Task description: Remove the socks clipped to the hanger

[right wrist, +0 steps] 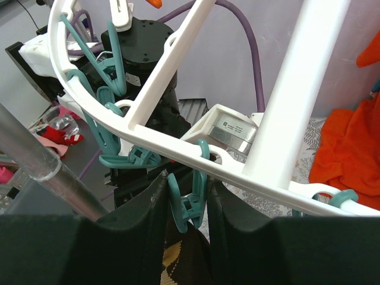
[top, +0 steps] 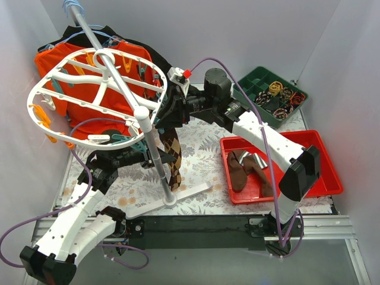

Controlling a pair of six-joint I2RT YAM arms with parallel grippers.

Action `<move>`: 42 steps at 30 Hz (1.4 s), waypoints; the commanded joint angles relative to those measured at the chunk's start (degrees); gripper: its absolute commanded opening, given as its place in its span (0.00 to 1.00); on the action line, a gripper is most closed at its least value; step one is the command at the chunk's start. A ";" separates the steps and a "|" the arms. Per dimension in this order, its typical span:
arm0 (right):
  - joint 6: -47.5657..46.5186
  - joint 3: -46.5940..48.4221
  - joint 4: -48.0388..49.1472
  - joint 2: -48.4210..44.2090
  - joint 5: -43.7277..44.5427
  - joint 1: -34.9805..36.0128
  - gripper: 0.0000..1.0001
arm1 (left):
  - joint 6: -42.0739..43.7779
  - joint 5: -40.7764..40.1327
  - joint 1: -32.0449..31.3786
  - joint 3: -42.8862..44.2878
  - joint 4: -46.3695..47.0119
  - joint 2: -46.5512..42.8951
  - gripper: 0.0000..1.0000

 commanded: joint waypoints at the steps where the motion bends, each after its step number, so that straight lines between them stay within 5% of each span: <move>1: 1.17 -0.23 2.33 -1.27 0.73 -0.10 0.08 | 0.25 1.20 -0.11 0.49 0.20 -0.63 0.00; 8: 1.35 -2.07 2.15 -2.50 3.27 -0.10 0.04 | 0.34 0.76 -0.11 -1.18 -1.82 -1.68 0.00; 14: 1.18 -4.88 1.71 -4.26 6.17 -0.02 0.43 | 0.16 -0.12 -0.11 -2.15 -2.61 -3.45 0.00; 25: 0.65 -8.48 -1.97 -8.03 10.92 -0.10 0.86 | 0.60 -0.21 -0.11 -1.44 -2.79 -2.83 0.00; 42: -0.32 -33.43 -6.20 -22.97 15.58 1.04 0.96 | 1.22 0.93 -0.20 -2.06 -1.91 -1.95 0.00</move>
